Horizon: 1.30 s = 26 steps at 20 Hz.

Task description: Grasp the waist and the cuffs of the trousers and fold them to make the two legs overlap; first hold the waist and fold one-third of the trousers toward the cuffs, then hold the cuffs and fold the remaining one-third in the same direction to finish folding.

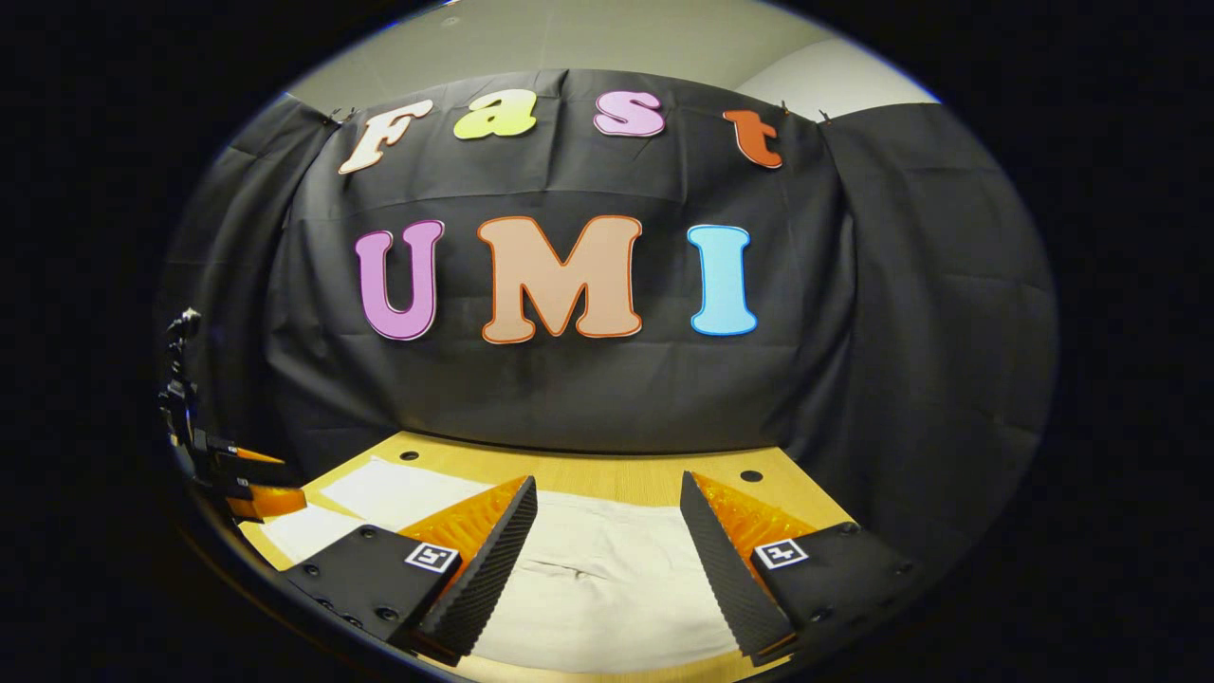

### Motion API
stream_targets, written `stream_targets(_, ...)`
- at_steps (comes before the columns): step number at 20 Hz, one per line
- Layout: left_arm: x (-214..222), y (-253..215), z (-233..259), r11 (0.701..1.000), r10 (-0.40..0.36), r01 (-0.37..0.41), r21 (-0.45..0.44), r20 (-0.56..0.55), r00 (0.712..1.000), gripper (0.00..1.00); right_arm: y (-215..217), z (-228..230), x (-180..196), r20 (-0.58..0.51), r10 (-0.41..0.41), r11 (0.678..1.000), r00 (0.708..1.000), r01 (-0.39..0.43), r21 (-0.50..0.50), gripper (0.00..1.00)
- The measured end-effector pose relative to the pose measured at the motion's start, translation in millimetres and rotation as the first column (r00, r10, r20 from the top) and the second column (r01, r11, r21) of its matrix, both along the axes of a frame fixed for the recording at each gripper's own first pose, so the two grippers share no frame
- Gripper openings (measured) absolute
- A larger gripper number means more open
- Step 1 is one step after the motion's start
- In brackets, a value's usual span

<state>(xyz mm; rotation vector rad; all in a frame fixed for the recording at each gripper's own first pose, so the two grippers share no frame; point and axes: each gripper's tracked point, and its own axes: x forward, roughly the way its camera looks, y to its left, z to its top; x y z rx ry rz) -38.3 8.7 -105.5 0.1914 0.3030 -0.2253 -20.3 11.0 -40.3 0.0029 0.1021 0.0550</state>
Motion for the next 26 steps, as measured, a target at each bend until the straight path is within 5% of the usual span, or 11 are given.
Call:
stream_targets(5, -19.8, 5.6, -52.2, 0.976, -0.168, 0.193, 0.106, -0.210, 0.963, 0.96, -9.1, -12.3, -0.2, -0.029, -0.024, 1.000, 0.999, 0.024, -0.009, 0.97)
stream_targets(10, -44.0, 27.8, -103.9, 0.904, -0.283, 0.388, 0.181, -0.428, 0.858, 0.95, -14.1, -23.2, -3.7, -0.052, -0.040, 0.998, 0.998, 0.037, -0.044, 0.98)
stream_targets(21, -94.9, 82.6, -191.0, 0.738, -0.261, 0.615, 0.276, -0.724, 0.639, 0.94, -4.9, -34.7, -3.5, -0.095, -0.033, 0.998, 0.995, 0.027, -0.064, 0.97)
stream_targets(26, -90.7, 103.8, -210.1, 0.687, -0.209, 0.661, 0.302, -0.789, 0.577, 0.90, -2.6, -39.6, -0.8, -0.112, -0.029, 0.997, 0.993, 0.020, -0.077, 0.98)
